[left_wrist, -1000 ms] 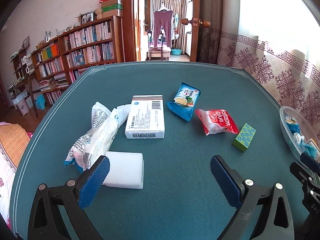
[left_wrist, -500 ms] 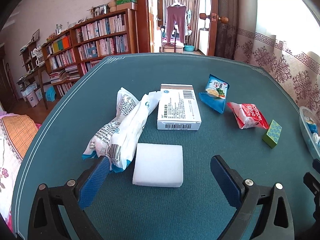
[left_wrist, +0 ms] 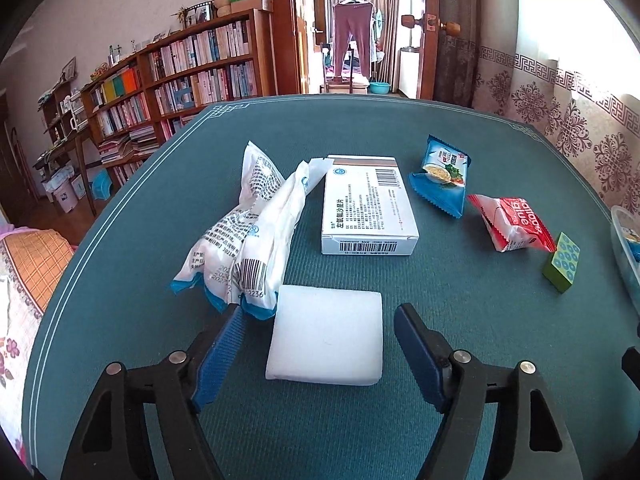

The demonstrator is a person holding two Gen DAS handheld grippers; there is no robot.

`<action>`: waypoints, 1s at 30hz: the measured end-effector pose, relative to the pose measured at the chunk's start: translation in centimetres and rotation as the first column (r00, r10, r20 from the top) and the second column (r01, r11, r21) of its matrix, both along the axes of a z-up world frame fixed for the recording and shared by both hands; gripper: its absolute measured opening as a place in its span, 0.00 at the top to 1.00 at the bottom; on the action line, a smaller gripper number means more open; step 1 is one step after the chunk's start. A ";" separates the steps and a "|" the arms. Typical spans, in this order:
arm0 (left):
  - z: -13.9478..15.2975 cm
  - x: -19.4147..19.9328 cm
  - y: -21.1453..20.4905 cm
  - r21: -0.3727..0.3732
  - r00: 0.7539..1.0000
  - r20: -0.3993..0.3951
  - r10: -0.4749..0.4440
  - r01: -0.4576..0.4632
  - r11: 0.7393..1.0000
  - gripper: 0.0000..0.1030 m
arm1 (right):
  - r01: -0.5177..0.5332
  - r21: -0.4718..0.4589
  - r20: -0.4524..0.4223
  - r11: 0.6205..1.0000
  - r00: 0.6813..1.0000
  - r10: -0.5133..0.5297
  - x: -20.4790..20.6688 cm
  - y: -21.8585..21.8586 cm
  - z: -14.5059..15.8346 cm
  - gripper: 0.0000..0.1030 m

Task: Organize objects
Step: 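Grasp the plain white sponge with left tool while right tool approaches the green brick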

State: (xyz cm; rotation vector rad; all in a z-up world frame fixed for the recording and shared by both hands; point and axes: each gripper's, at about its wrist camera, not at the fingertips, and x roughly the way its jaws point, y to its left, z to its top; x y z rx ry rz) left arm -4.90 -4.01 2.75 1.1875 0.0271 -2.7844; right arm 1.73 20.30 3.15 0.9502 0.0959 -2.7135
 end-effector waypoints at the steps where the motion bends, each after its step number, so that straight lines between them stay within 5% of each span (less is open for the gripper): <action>1: -0.3 -0.2 -0.2 0.013 1.000 0.020 0.000 0.000 1.000 0.40 | 0.000 -0.001 0.000 1.000 1.000 0.000 0.0 0.0 0.0 0.40; 19: -0.4 0.4 0.5 0.039 0.999 0.035 -0.031 0.030 0.999 0.48 | -0.011 -0.014 0.025 1.000 1.000 0.011 -0.2 -0.2 -0.3 0.40; 30: 0.0 1.8 2.7 0.051 0.991 0.018 -0.135 0.134 0.990 0.49 | -0.090 -0.037 0.107 0.995 0.990 0.094 -5.3 -1.6 0.1 0.39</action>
